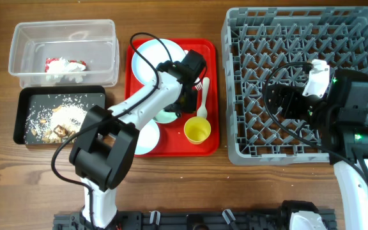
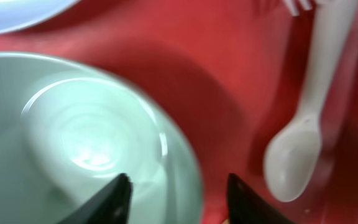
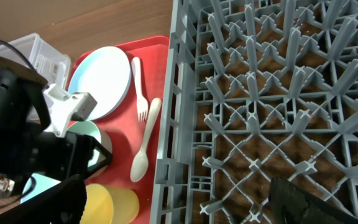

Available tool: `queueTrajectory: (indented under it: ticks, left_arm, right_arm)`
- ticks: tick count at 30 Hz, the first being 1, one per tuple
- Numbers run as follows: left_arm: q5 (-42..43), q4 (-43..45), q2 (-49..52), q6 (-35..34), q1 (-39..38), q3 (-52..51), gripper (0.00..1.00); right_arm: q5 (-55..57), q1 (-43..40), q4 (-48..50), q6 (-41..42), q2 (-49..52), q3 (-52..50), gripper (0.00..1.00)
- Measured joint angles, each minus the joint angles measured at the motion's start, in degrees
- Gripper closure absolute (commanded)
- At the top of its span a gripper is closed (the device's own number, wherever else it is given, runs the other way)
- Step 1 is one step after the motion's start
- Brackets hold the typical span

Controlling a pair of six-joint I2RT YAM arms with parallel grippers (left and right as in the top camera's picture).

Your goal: Sort waste into correct bins and load items into the dishwasher rack

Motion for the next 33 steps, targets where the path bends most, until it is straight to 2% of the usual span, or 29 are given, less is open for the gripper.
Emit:
queueTrajectory:
  ticks: [7, 10, 14, 23, 28, 30, 33]
  left_arm:
    - [4.0, -7.4, -2.3, 2.5, 2.6, 7.2, 0.39]
    - [6.3, -10.2, -5.9, 4.5, 2.7, 8.4, 0.35]
    - [7.7, -14.1, -8.7, 6.2, 1.9, 8.8, 0.35]
    - [8.7, -10.0, -8.6, 6.8, -3.4, 2.4, 0.36]
    - [8.9, -6.4, -8.2, 6.8, -4.5, -2.4, 0.48]
    - [8.9, -5.1, -8.0, 6.7, -4.4, -3.6, 0.58]
    - [9.2, -2.6, -8.0, 6.0, -4.4, -5.5, 0.79]
  right_arm:
    - [0.0, 0.0, 0.0, 0.0, 0.0, 0.0, 0.05]
    - [0.0, 0.0, 0.0, 0.0, 0.0, 0.0, 0.05]
    - [0.0, 0.0, -0.1, 0.0, 0.0, 0.0, 0.05]
    - [0.0, 0.0, -0.2, 0.0, 0.0, 0.0, 0.05]
    - [0.0, 0.0, -0.2, 0.0, 0.0, 0.0, 0.05]
    - [0.0, 0.0, -0.2, 0.0, 0.0, 0.0, 0.05]
    - [0.0, 0.0, -0.2, 0.0, 0.0, 0.0, 0.05]
